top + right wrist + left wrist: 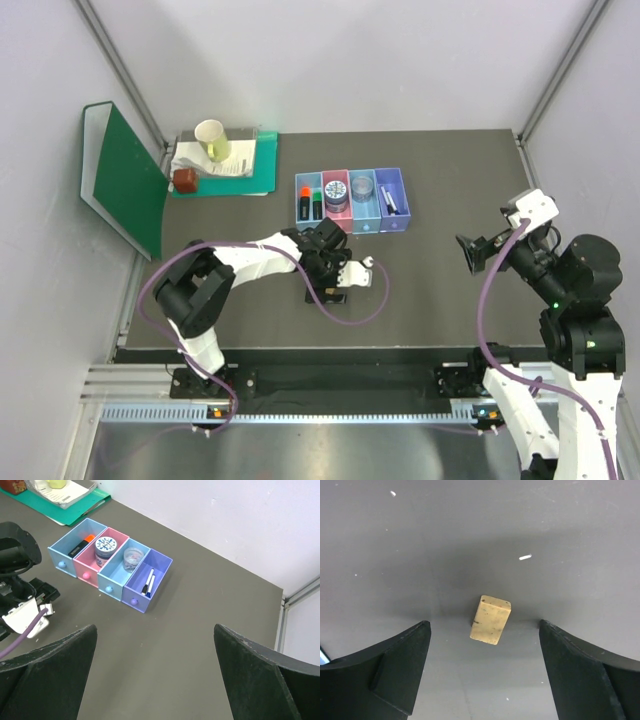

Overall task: Sort the stationery into containers
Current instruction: Pick up the stationery from the center of the board.

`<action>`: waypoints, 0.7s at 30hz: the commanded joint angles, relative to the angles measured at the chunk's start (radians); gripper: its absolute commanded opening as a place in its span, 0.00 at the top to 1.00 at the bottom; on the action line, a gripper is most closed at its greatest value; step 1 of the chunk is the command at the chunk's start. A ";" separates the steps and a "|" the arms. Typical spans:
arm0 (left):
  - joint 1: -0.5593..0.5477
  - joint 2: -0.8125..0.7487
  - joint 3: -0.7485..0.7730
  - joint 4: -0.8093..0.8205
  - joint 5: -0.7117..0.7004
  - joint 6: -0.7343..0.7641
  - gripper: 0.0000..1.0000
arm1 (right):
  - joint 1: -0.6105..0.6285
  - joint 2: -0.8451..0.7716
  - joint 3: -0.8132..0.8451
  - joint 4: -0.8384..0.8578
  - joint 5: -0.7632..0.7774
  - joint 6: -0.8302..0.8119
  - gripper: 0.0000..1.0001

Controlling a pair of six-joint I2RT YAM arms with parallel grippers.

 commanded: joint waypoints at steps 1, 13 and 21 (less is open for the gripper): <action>-0.009 0.016 -0.020 0.047 -0.006 0.028 0.13 | -0.013 -0.008 0.002 0.007 0.006 0.018 0.00; -0.013 0.014 -0.025 0.011 -0.003 0.034 0.77 | -0.013 -0.011 -0.003 0.010 0.011 0.024 0.01; -0.015 -0.069 0.132 -0.071 0.009 -0.068 0.84 | -0.014 -0.015 -0.010 0.006 0.016 0.018 0.00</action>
